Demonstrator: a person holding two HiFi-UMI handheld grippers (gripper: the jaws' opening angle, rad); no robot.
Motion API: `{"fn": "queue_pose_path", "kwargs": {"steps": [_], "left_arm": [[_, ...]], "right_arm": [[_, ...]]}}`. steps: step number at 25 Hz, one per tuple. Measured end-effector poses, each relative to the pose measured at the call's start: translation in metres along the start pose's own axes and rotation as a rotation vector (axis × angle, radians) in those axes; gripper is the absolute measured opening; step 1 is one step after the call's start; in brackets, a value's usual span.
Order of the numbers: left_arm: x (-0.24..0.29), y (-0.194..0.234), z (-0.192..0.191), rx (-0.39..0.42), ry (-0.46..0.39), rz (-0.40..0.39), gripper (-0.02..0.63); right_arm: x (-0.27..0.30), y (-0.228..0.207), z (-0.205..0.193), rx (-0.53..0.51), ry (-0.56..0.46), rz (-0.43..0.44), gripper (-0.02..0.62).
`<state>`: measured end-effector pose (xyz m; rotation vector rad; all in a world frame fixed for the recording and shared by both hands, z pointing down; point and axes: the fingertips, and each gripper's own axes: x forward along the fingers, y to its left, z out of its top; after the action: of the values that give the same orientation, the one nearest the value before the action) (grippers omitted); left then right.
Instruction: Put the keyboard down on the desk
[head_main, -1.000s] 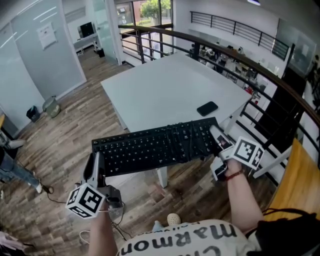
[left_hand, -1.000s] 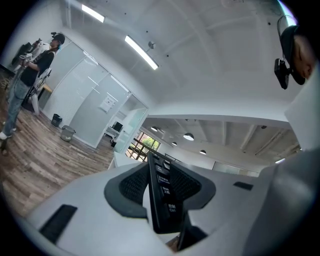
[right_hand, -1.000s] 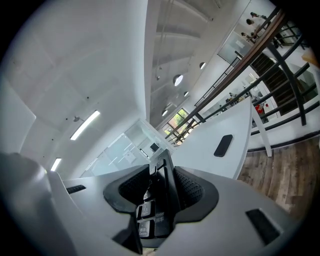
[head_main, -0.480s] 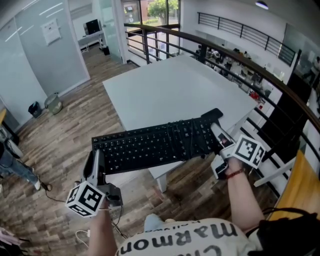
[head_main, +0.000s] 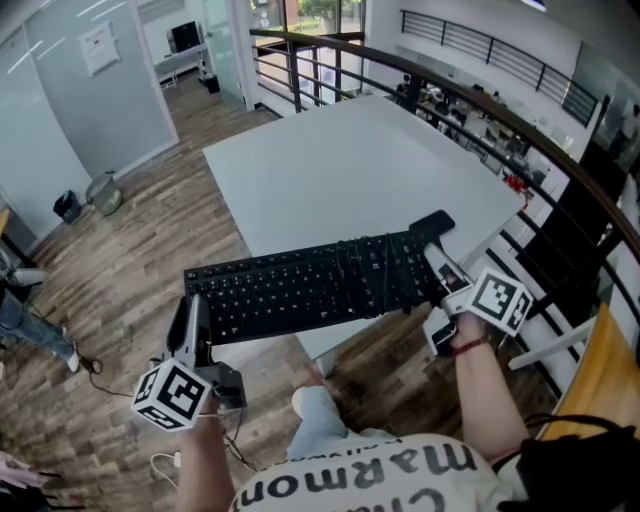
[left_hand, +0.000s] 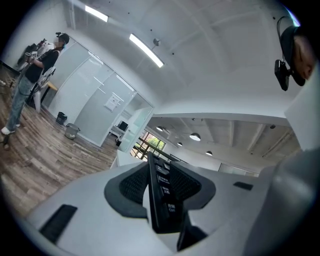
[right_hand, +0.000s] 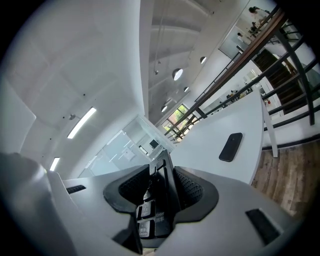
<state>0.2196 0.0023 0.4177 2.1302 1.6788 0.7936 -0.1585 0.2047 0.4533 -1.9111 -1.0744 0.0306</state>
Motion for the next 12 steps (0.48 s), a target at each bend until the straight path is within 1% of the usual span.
{"fn": "queue_pose_path", "kwargs": {"steps": [7, 12], "left_arm": [[0.0006, -0.0001, -0.0033, -0.019, 0.007, -0.002, 0.124], [0.0038, 0.0013, -0.0008, -0.026, 0.053, 0.013, 0.124]], "right_arm": [[-0.0038, -0.0032, -0.0009, 0.001, -0.002, -0.022, 0.155], [-0.0071, -0.0036, -0.0061, 0.030, 0.018, -0.055, 0.155]]}}
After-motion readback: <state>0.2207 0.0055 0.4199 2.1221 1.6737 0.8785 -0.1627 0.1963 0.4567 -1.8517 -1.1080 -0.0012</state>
